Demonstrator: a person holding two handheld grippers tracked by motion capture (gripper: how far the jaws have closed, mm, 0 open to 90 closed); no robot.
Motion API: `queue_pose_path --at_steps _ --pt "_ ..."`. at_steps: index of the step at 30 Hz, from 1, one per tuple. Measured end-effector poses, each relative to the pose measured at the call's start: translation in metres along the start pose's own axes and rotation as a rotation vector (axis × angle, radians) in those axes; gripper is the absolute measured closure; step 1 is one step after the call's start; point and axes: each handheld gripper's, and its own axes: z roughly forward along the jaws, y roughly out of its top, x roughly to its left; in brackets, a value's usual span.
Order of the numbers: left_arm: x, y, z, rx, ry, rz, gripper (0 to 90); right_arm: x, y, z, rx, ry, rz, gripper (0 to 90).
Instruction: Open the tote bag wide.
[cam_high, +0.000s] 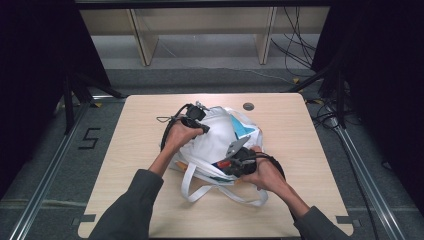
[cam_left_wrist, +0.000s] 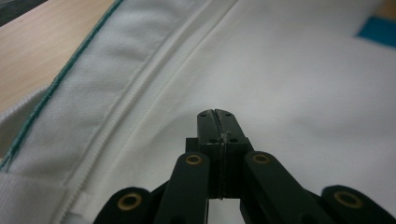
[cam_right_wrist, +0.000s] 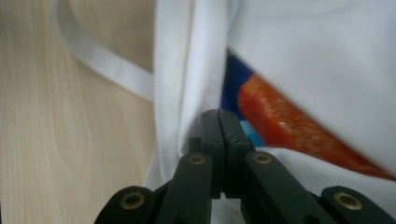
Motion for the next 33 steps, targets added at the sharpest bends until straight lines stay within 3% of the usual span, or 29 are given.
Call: queue_pose_path --at_steps 3,4,5,6,8,9,10,11,13,14,15,16,18,20,22,24,26,27,28,29,30,31,33 --pt "-0.018 -0.009 -0.011 -0.026 -0.089 0.033 89.6 -0.005 -0.002 -0.009 -0.042 -0.004 0.024 90.0" --pt "-0.027 -0.014 -0.012 -0.035 -0.118 0.036 89.5 -0.003 -0.004 -0.012 -0.057 -0.021 0.046 90.0" --pt "-0.037 -0.019 -0.012 -0.055 -0.150 0.023 89.5 -0.003 -0.005 -0.015 -0.063 -0.029 0.019 90.0" --pt "-0.050 -0.028 -0.011 -0.055 -0.195 0.040 89.4 0.000 -0.009 -0.021 -0.070 -0.071 0.026 90.0" --pt "-0.056 -0.031 -0.009 -0.051 -0.205 0.056 89.3 0.002 -0.010 -0.023 -0.075 -0.075 0.036 90.0" --pt "-0.061 -0.035 -0.007 -0.051 -0.212 0.068 89.3 0.002 -0.012 -0.024 -0.083 -0.080 0.018 90.0" --pt "-0.065 -0.037 -0.004 -0.035 -0.233 0.074 89.1 0.004 -0.013 -0.026 -0.069 -0.076 0.045 90.0" --pt "-0.069 -0.040 -0.001 -0.027 -0.246 0.078 88.6 0.002 -0.016 -0.026 -0.075 -0.107 0.035 90.0" --pt "-0.076 -0.042 0.006 -0.018 -0.255 0.085 88.6 0.003 -0.018 -0.027 -0.071 -0.094 0.045 90.0" --pt "-0.077 -0.044 0.013 0.018 -0.197 0.125 88.3 0.002 -0.020 -0.025 -0.082 -0.081 0.054 90.0" --pt "-0.077 -0.044 0.013 0.018 -0.197 0.125 88.3 0.002 -0.020 -0.025 -0.082 -0.081 0.054 90.0" --pt "-0.073 -0.045 0.022 0.049 -0.190 0.119 88.7 0.003 -0.021 -0.025 -0.094 -0.092 0.048 90.0" --pt "-0.071 -0.046 0.025 0.043 -0.188 0.096 89.3 0.004 -0.020 -0.023 -0.107 -0.092 0.022 90.0" --pt "-0.071 -0.046 0.026 0.036 -0.184 0.083 89.3 0.006 -0.020 -0.023 -0.104 -0.091 0.042 90.0" --pt "-0.068 -0.043 0.022 0.045 -0.141 0.127 89.4 0.006 -0.017 -0.021 -0.115 -0.099 0.033 90.0" --pt "-0.062 -0.039 0.020 0.038 -0.117 0.131 89.5 0.003 -0.008 -0.016 -0.115 -0.102 0.040 90.0" --pt "-0.052 -0.035 0.018 0.005 -0.076 0.090 89.5 -0.001 -0.005 -0.014 -0.123 -0.121 0.023 90.0" --pt "-0.052 -0.035 0.018 0.005 -0.076 0.090 89.5 -0.003 -0.003 -0.013 -0.115 -0.118 0.024 90.0" --pt "-0.041 -0.032 0.013 -0.009 -0.019 0.078 89.5 -0.005 -0.002 -0.011 -0.117 -0.122 0.023 90.0" --pt "-0.041 -0.032 0.013 -0.009 -0.019 0.078 89.5 -0.005 -0.001 -0.010 -0.110 -0.112 0.034 90.0" --pt "-0.034 -0.031 0.013 -0.001 0.017 0.073 89.5 -0.005 0.001 -0.009 -0.110 -0.114 0.024 90.0" --pt "-0.017 -0.030 0.013 -0.002 0.005 0.009 89.5 -0.005 0.003 -0.008 -0.111 -0.100 0.029 90.0" --pt "-0.011 -0.029 0.014 -0.004 0.027 -0.006 89.6 -0.004 0.008 -0.004 -0.091 -0.115 0.037 90.0"
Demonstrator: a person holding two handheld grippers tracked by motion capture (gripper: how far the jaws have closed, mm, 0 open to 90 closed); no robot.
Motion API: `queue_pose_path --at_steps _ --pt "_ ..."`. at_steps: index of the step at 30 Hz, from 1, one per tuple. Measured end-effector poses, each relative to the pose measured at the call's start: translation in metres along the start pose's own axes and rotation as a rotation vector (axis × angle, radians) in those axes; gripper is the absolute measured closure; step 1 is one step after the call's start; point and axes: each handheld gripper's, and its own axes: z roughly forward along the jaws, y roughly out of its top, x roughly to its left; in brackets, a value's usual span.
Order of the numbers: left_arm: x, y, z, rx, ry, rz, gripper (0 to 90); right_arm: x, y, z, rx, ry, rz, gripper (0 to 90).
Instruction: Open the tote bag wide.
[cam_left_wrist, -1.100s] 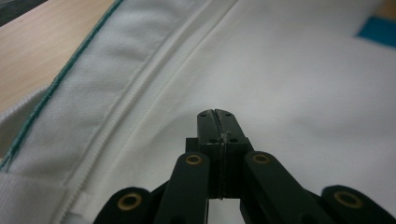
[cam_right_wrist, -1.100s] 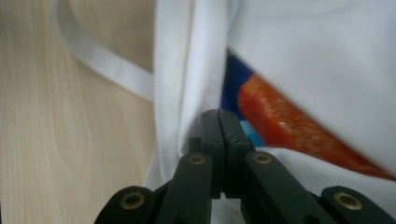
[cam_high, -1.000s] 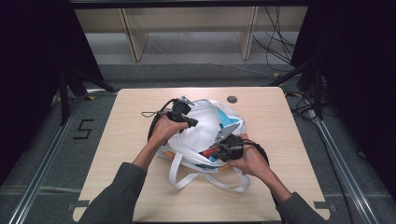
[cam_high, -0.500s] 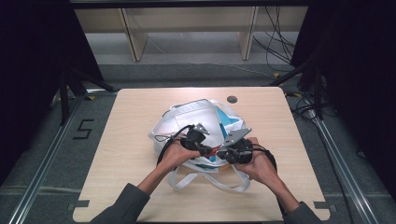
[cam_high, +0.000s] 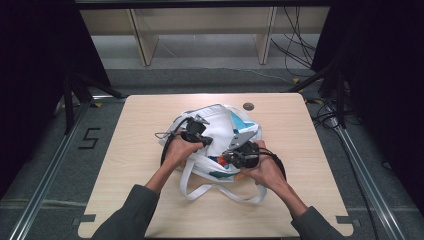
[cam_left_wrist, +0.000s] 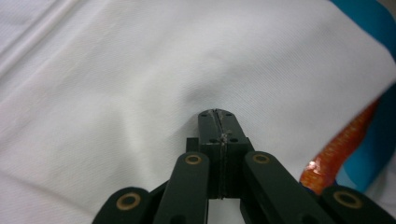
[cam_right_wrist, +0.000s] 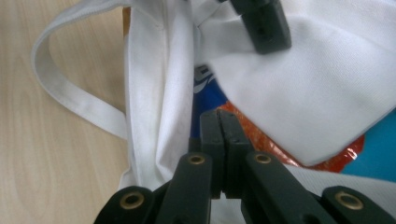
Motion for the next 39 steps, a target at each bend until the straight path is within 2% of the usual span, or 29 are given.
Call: queue_pose_path --at_steps 3,4,5,6,7,9,10,14,15,17,19,20,21,22,24,25,27,28,29,30,31,32,33,34,35,36,37,38,39 --pt "0.007 0.005 0.005 0.018 0.020 0.004 89.6 -0.002 0.003 0.009 0.021 0.009 -0.035 90.0" --pt "0.008 0.006 0.007 0.020 0.041 0.007 89.6 -0.003 0.003 0.014 0.056 -0.008 -0.034 90.0" --pt "0.010 0.011 0.009 0.055 0.086 0.039 89.6 -0.002 -0.002 0.022 0.139 -0.004 -0.051 90.0" --pt "0.010 0.011 0.009 0.055 0.086 0.039 89.6 -0.002 -0.002 0.022 0.139 -0.004 -0.051 90.0" --pt "0.012 0.014 0.011 0.073 0.101 0.049 89.6 0.003 -0.008 0.023 0.188 0.022 -0.062 90.0" --pt "0.016 0.019 0.015 0.094 0.129 0.053 89.6 0.006 -0.011 0.022 0.195 0.031 -0.069 90.0" --pt "0.024 0.025 0.021 0.119 0.165 0.041 89.6 0.010 -0.016 0.021 0.218 0.048 -0.058 90.0" --pt "0.037 0.036 0.025 0.126 0.174 -0.038 89.6 0.018 -0.031 0.028 0.241 0.072 -0.032 90.0" --pt "0.038 0.037 0.026 0.141 0.204 -0.026 89.7 0.019 -0.032 0.028 0.238 0.075 -0.018 90.0" --pt "0.039 0.037 0.028 0.137 0.217 -0.029 89.7 0.016 -0.032 0.028 0.224 0.085 -0.010 90.0" --pt "0.040 0.038 0.027 0.141 0.204 -0.047 89.5 0.011 -0.029 0.022 0.195 0.105 0.016 90.0" --pt "0.040 0.037 0.019 0.134 0.160 -0.046 89.4 0.002 -0.019 0.008 0.091 0.095 0.006 90.0" --pt "0.040 0.037 0.019 0.134 0.160 -0.046 89.4 0.002 -0.019 0.008 0.091 0.095 0.006 90.0" --pt "0.044 0.035 0.015 0.109 0.141 -0.072 89.4 -0.008 -0.005 -0.011 -0.008 0.049 0.028 90.0" --pt "0.047 0.034 0.007 0.088 0.120 -0.093 89.4 -0.013 0.002 -0.017 -0.031 0.032 0.042 90.0" --pt "0.047 0.035 0.000 0.079 0.123 -0.057 89.4 -0.032 0.020 -0.029 -0.077 -0.063 0.002 90.0" --pt "0.047 0.034 -0.002 0.082 0.123 -0.045 89.4 -0.042 0.027 -0.031 -0.079 -0.086 0.028 90.0" --pt "0.048 0.033 -0.003 0.083 0.131 -0.036 89.3 -0.063 0.036 -0.026 -0.040 -0.150 0.046 90.0" --pt "0.055 0.028 -0.002 0.093 0.141 -0.042 89.4 -0.074 0.036 -0.019 0.002 -0.195 0.052 90.0" --pt "0.055 0.028 -0.002 0.093 0.141 -0.042 89.4 -0.074 0.036 -0.019 0.002 -0.195 0.052 90.0" --pt "0.061 0.024 -0.001 0.100 0.145 -0.059 89.4 -0.086 0.033 -0.012 0.054 -0.222 0.056 90.0" --pt "0.071 0.012 0.003 0.067 0.110 -0.123 89.5 -0.112 0.013 0.007 0.149 -0.260 0.115 90.0" --pt "0.071 0.012 0.003 0.067 0.110 -0.123 89.5 -0.112 0.013 0.007 0.149 -0.260 0.115 90.0" --pt "0.077 0.005 0.003 0.044 0.091 -0.144 89.6 -0.128 -0.011 0.021 0.199 -0.259 0.179 90.0" --pt "0.077 0.005 0.003 0.044 0.091 -0.144 89.6 -0.133 -0.024 0.029 0.221 -0.234 0.223 90.0" --pt "0.080 0.003 0.003 0.048 0.081 -0.153 89.6 -0.133 -0.024 0.029 0.221 -0.234 0.223 90.0" --pt "0.082 0.000 0.002 0.040 0.088 -0.164 89.7 -0.136 -0.035 0.036 0.196 -0.184 0.273 90.0" --pt "0.082 0.000 0.002 0.051 0.088 -0.157 89.6 -0.140 -0.046 0.045 0.148 -0.162 0.286 90.0" --pt "0.080 0.000 0.002 0.053 0.116 -0.139 89.6 -0.139 -0.045 0.046 0.161 -0.169 0.291 90.0"
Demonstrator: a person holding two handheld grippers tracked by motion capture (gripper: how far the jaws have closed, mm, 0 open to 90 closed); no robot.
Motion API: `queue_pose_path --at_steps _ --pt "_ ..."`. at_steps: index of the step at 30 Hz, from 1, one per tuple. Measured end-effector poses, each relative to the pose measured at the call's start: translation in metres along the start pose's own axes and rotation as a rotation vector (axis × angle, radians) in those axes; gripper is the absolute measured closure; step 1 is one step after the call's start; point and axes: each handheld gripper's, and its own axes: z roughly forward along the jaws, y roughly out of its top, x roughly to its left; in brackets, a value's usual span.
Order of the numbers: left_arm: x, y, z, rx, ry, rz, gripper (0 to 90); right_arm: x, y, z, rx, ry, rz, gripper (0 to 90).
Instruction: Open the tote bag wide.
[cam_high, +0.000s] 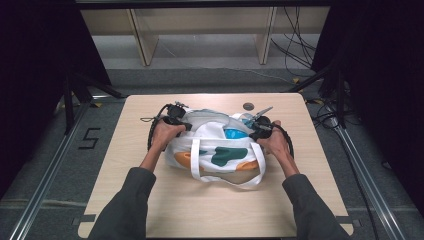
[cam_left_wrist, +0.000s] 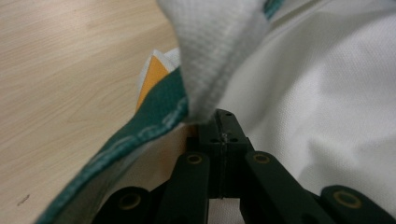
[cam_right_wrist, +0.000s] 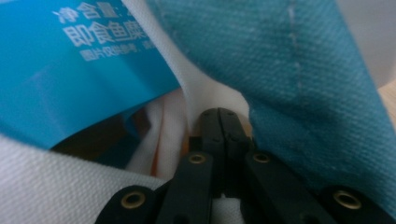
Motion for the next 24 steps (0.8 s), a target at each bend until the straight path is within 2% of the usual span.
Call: queue_pose_path --at_steps 1,3,4,5,6,7,8,9,10,11,12,13,14,15,16,17,18,19,20,21,22,23,24 --pt "0.000 0.000 0.000 0.000 0.000 0.000 89.6 0.001 0.002 -0.002 0.007 -0.022 -0.032 90.0" --pt "-0.003 0.002 -0.004 -0.005 0.009 -0.004 89.6 0.004 0.005 -0.008 0.020 -0.038 -0.029 90.0" --pt "-0.007 0.002 -0.011 -0.017 0.006 0.017 89.2 0.009 0.012 -0.029 -0.022 -0.060 -0.067 90.0" --pt "-0.010 0.003 -0.014 -0.024 -0.003 0.030 88.5 0.013 0.016 -0.043 -0.056 -0.046 -0.059 90.0" --pt "-0.014 0.004 -0.018 -0.036 -0.009 0.041 88.3 0.018 0.020 -0.054 -0.120 -0.040 -0.066 90.0" --pt "-0.018 0.006 -0.022 -0.046 -0.028 0.049 87.9 0.024 0.024 -0.066 -0.145 -0.003 -0.072 90.0" --pt "-0.018 0.006 -0.022 -0.046 -0.028 0.049 87.7 0.024 0.024 -0.066 -0.145 -0.003 -0.072 90.0" --pt "-0.024 0.008 -0.024 -0.068 -0.045 0.053 87.7 0.031 0.027 -0.074 -0.167 0.023 -0.048 90.0" --pt "-0.036 0.012 -0.029 -0.080 -0.083 0.082 87.4 0.044 0.032 -0.079 -0.231 0.080 -0.089 90.0" --pt "-0.036 0.012 -0.029 -0.080 -0.083 0.082 86.9 0.044 0.032 -0.079 -0.231 0.080 -0.089 90.0" --pt "-0.050 0.016 -0.030 -0.092 -0.130 0.101 86.8 0.054 0.035 -0.075 -0.213 0.136 -0.142 90.0" --pt "-0.050 0.016 -0.030 -0.092 -0.130 0.101 86.8 0.054 0.035 -0.075 -0.213 0.136 -0.142 90.0" --pt "-0.056 0.017 -0.029 -0.099 -0.159 0.106 86.8 0.060 0.035 -0.071 -0.180 0.139 -0.156 90.0" --pt "-0.062 0.018 -0.028 -0.097 -0.164 0.122 86.7 0.064 0.034 -0.066 -0.152 0.141 -0.169 90.0" --pt "-0.067 0.018 -0.026 -0.087 -0.162 0.139 86.3 0.073 0.026 -0.062 -0.089 0.161 -0.204 90.0" --pt "-0.068 0.018 -0.023 -0.067 -0.160 0.162 86.3 0.073 0.026 -0.062 -0.089 0.161 -0.204 90.0" --pt "-0.069 0.017 -0.019 -0.054 -0.153 0.159 86.4 0.082 0.012 -0.067 -0.043 0.190 -0.256 90.0" --pt "-0.068 0.015 -0.014 -0.038 -0.144 0.161 86.4 0.082 0.012 -0.067 -0.043 0.190 -0.256 90.0" --pt "-0.066 0.014 -0.009 0.009 -0.111 0.180 86.8 0.086 0.003 -0.069 -0.017 0.208 -0.264 90.0" --pt "-0.064 0.011 -0.001 0.020 -0.059 0.186 87.1 0.091 -0.007 -0.069 0.018 0.226 -0.263 90.0" --pt "-0.057 0.010 0.003 0.027 -0.088 0.146 89.2 0.102 -0.025 -0.064 0.062 0.249 -0.283 90.0" --pt "-0.057 0.010 0.003 0.027 -0.088 0.146 89.3 0.102 -0.025 -0.064 0.062 0.249 -0.283 90.0" --pt "-0.055 0.009 0.004 0.014 -0.064 0.142 89.3 0.107 -0.031 -0.060 0.076 0.266 -0.297 90.0"
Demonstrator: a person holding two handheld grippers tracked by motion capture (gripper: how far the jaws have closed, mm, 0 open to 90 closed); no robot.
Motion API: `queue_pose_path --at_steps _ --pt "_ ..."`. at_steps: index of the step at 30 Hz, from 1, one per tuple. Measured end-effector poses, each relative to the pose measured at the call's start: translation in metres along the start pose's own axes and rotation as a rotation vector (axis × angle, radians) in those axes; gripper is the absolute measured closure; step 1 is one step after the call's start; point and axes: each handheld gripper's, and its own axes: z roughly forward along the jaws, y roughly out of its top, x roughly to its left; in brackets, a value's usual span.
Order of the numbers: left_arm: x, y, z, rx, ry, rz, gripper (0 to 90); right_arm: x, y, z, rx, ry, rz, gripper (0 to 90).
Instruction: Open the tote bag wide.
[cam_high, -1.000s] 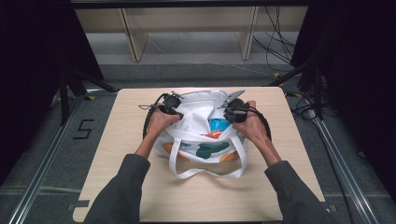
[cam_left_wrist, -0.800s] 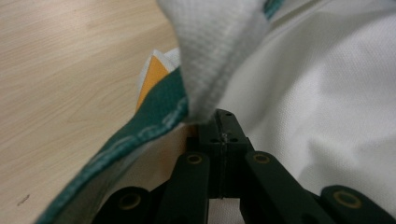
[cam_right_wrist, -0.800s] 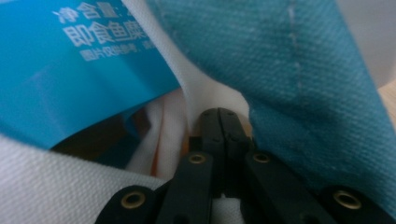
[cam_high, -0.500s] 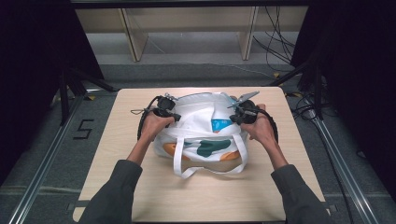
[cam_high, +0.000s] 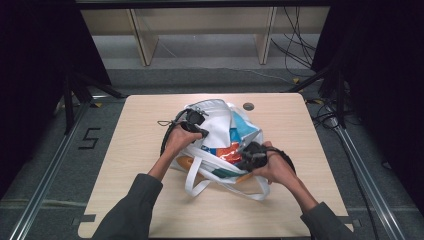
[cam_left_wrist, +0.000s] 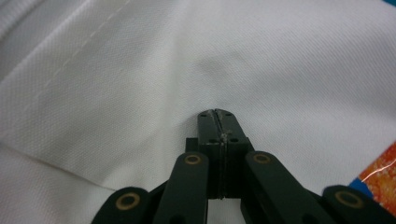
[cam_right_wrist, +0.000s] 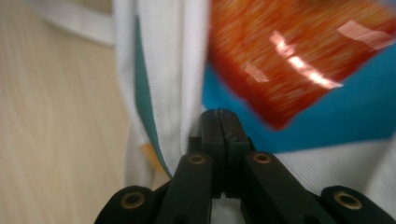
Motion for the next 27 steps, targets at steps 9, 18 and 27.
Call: queue_pose_path --at_steps 9,18,27 --pt "-0.004 -0.010 -0.030 -0.084 -0.028 0.006 86.9 0.005 0.026 -0.019 -0.179 -0.039 -0.021 90.0" --pt "0.002 -0.047 -0.042 0.057 -0.054 0.072 85.2 -0.020 0.105 0.016 -0.157 -0.175 -0.106 90.0" --pt "0.000 -0.066 -0.046 0.121 -0.089 0.106 89.1 -0.067 0.138 0.054 0.064 -0.395 -0.148 90.0"
